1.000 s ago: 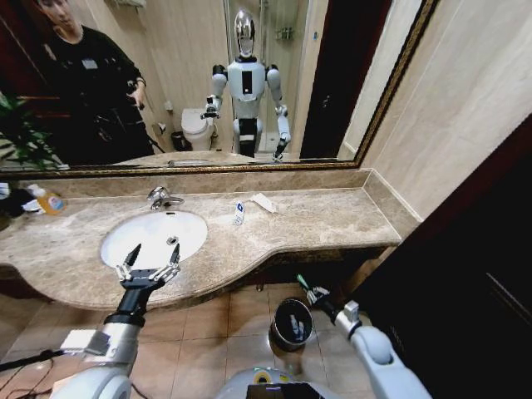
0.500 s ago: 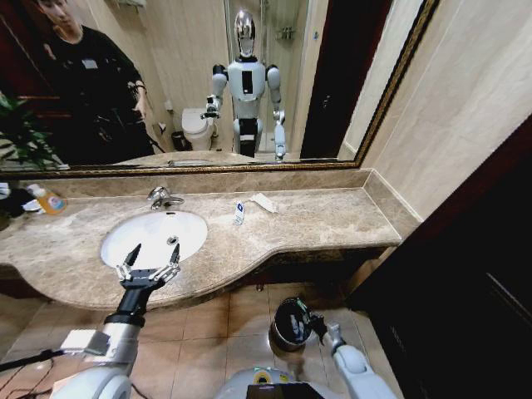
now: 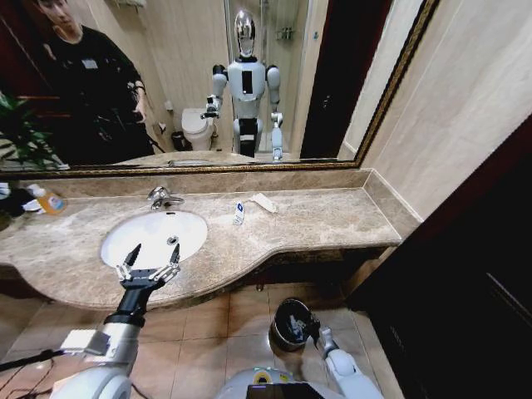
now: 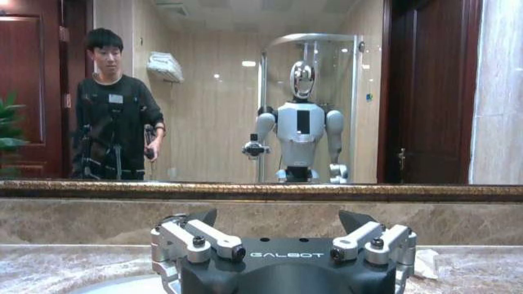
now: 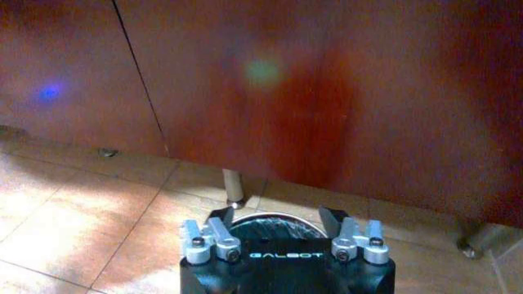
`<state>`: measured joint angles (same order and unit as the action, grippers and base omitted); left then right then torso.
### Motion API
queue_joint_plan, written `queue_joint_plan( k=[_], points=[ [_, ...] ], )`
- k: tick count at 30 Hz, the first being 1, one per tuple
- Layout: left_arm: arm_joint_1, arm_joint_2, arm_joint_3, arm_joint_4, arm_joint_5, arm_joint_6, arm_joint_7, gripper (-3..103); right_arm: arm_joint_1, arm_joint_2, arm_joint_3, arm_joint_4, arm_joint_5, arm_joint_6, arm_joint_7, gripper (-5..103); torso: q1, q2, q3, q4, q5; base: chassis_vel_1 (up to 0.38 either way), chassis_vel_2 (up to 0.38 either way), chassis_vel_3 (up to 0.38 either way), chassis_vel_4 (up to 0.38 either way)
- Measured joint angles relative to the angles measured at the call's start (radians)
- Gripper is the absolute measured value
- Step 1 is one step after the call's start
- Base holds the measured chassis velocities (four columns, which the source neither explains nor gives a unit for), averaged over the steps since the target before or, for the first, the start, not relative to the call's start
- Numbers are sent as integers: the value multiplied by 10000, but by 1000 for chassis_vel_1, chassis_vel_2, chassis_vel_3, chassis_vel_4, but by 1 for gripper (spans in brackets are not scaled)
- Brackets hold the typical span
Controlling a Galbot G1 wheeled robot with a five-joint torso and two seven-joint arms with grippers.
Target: Pick up the trash from the sink and place it in the trash bin.
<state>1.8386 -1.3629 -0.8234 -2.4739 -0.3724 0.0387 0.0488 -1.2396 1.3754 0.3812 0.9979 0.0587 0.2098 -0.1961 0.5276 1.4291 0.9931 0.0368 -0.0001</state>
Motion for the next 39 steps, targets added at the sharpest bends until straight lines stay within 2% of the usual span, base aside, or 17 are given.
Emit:
queue_joint_plan(
  k=[1,2,4,5,6,7,14,17,24,26,27,33,38,39],
  points=[
    [0,0,0,0,0,0,0,100,0,0,0,0,0,0,0,73,0,0,0,0,0,0,0,0,0],
    [0,0,0,0,0,0,0,100,-14,-14,1,23,2,-2,0,78,0,0,0,0,0,0,0,0,0],
    [0,0,0,0,0,0,0,100,-24,-22,0,38,4,-3,0,78,0,0,0,0,0,0,0,0,0],
    [0,0,0,0,0,0,0,100,-41,-39,2,67,8,-6,0,84,0,0,0,0,1,0,0,0,0],
    [0,0,0,0,0,0,0,100,-54,-73,5,105,15,-10,1,97,0,0,0,0,0,0,0,0,0],
    [0,0,0,0,0,0,0,100,-63,-87,4,128,17,-10,2,99,0,0,0,0,1,0,0,0,0],
    [0,0,0,0,0,0,0,100,-243,-149,25,464,46,-33,-5,100,0,0,0,0,2,0,0,0,0],
    [0,0,0,1,0,0,0,100,-604,-332,99,1221,94,-83,-6,100,0,0,0,0,2,0,0,0,0],
    [0,0,0,0,0,0,0,100,-1818,-654,575,3562,556,-89,32,100,0,0,0,-1,1,0,0,0,0],
    [0,0,0,0,0,0,0,100,-2457,-871,786,5032,1096,-112,131,100,0,0,0,0,-1,0,0,0,0],
    [0,0,0,0,0,0,0,100,-2457,-871,786,5032,1096,-112,131,100,0,0,0,0,-1,0,0,0,0],
    [0,0,0,1,0,0,0,100,-3702,-1099,1290,8124,1731,-341,146,100,-1,0,0,-3,0,0,0,0,0],
    [0,0,0,1,0,0,0,100,-3534,-1173,1451,9511,1920,-810,530,100,-3,0,-1,-1,-1,0,0,0,0],
    [0,0,0,0,0,0,0,100,-3161,-1260,1476,9962,2074,-1128,935,100,-2,0,-1,1,1,0,0,0,0]
  ],
)
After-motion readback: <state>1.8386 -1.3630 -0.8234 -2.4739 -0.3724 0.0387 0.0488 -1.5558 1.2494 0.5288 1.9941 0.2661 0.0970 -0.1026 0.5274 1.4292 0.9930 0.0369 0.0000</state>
